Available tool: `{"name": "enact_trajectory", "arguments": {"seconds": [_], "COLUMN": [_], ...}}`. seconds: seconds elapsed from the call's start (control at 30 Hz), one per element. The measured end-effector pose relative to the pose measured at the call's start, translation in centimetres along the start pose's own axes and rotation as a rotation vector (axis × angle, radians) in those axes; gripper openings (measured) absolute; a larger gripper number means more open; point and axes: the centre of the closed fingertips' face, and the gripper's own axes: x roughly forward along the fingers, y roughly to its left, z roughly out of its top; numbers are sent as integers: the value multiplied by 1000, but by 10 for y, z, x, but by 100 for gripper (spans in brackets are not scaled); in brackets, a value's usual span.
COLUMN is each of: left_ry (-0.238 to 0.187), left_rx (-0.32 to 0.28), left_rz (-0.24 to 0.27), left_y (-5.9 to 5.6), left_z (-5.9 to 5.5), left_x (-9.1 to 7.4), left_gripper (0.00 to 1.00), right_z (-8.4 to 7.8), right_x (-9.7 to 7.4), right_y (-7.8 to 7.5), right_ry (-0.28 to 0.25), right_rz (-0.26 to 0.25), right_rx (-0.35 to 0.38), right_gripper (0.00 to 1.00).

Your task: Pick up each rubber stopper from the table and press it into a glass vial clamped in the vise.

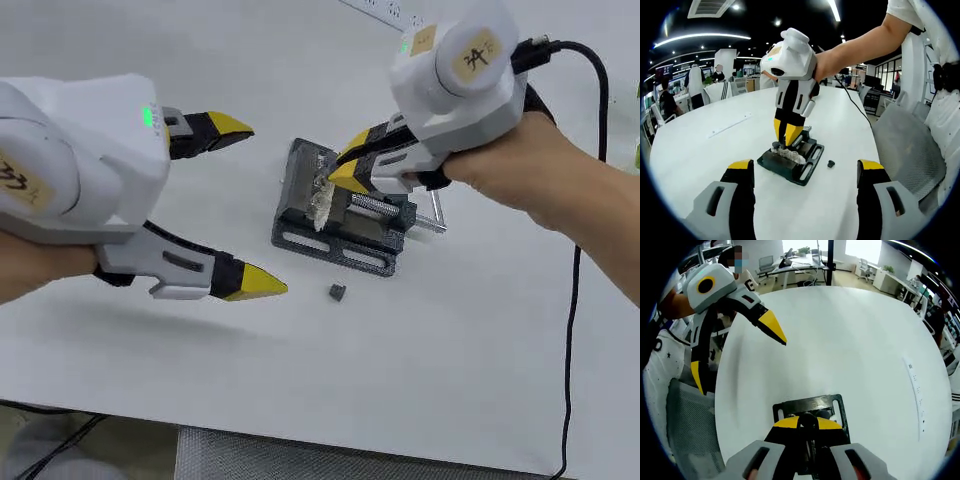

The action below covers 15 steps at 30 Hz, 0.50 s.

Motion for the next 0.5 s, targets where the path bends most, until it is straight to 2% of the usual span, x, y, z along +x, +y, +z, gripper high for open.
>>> {"name": "enact_trajectory", "arguments": {"seconds": [0.2, 0.5], "left_ry": [-3, -11], "left_rx": [-8, -13], "left_rz": [0, -3], "left_y": [0, 0], "left_z": [-2, 0], "left_x": [1, 3], "left_gripper": [84, 83], "right_z": [-2, -2], "right_x": [5, 3], "right_y": [-3, -1], "right_ry": [16, 17], "right_rz": [-2, 6], "right_rx": [-4, -4], "right_gripper": [5, 5]}}
